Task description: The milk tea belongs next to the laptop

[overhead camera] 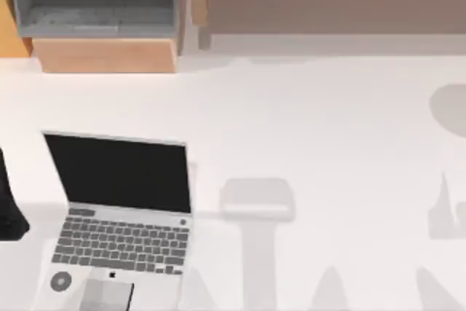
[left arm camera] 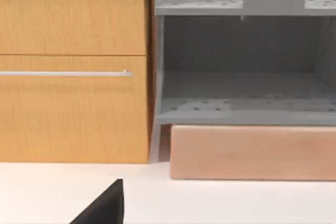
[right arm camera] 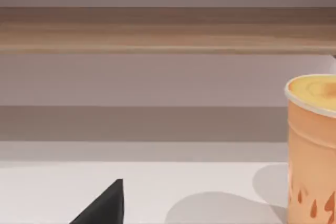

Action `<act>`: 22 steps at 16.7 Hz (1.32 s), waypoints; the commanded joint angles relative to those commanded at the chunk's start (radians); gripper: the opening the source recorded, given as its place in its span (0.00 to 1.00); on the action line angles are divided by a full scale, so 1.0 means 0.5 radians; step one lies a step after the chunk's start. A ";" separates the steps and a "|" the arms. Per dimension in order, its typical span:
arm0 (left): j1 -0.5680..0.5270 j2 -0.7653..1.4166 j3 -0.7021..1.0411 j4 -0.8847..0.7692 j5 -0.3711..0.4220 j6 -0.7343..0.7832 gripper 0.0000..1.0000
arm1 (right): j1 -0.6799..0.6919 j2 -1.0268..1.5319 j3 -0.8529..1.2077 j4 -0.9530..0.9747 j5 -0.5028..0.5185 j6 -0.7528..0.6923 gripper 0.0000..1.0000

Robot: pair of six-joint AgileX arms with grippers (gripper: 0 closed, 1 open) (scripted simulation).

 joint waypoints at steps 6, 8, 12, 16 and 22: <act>0.000 0.000 0.000 0.000 0.000 0.000 1.00 | -0.054 0.205 0.040 0.168 -0.049 -0.005 1.00; 0.000 0.000 0.000 0.000 0.000 0.000 1.00 | -0.108 0.425 0.080 0.340 -0.099 -0.010 1.00; 0.000 0.000 0.000 0.000 0.000 0.000 1.00 | -0.254 1.032 0.189 0.809 -0.233 -0.024 1.00; 0.000 0.000 0.000 0.000 0.000 0.000 1.00 | -0.432 1.768 0.321 1.375 -0.395 -0.041 1.00; 0.000 0.000 0.000 0.000 0.000 0.000 1.00 | -0.696 2.878 0.516 2.225 -0.637 -0.065 1.00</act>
